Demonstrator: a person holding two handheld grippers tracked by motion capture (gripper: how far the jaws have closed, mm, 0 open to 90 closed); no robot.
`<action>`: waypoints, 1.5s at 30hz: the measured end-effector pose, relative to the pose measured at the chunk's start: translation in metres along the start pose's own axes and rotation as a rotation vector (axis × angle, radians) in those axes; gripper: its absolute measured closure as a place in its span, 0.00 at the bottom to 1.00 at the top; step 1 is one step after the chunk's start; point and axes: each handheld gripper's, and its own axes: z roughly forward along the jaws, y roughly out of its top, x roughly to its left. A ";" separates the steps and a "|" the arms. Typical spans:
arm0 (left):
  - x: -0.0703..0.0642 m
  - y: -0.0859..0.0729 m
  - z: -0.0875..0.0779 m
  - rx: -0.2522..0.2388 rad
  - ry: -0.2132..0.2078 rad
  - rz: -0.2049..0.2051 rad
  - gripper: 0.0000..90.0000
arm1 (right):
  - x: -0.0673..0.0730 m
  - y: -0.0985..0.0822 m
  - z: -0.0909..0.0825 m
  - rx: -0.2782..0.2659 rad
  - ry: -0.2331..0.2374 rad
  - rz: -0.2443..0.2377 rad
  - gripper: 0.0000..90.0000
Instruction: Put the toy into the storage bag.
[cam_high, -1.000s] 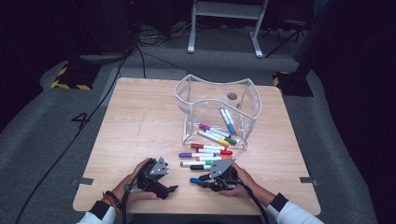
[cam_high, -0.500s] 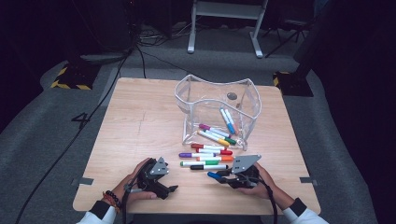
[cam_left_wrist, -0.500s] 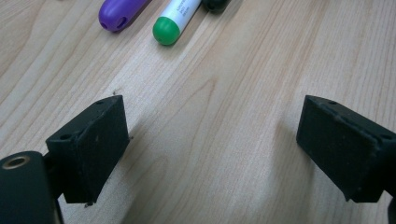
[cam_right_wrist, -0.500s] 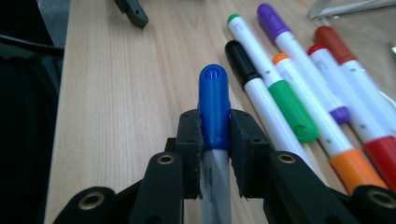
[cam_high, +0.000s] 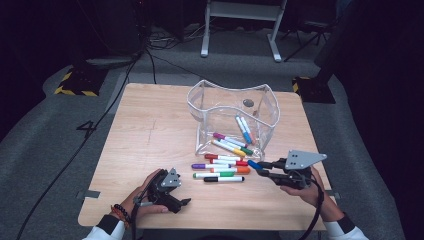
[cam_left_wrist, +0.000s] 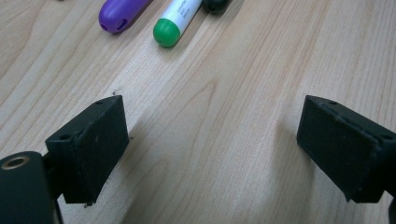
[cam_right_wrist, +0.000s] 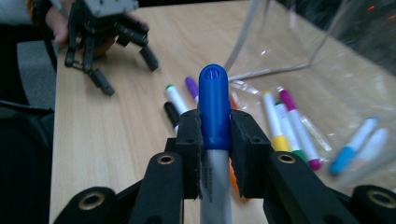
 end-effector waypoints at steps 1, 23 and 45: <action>0.000 0.000 0.000 0.000 0.000 -0.001 0.10 | -0.002 0.005 -0.006 -0.015 -0.010 -0.002 0.83; 0.000 0.000 0.000 -0.001 -0.001 0.001 0.10 | -0.048 0.115 -0.027 -0.048 -0.152 -0.087 0.83; 0.000 0.000 0.000 -0.001 -0.001 0.000 0.10 | -0.129 0.144 0.055 0.127 -0.198 0.005 0.83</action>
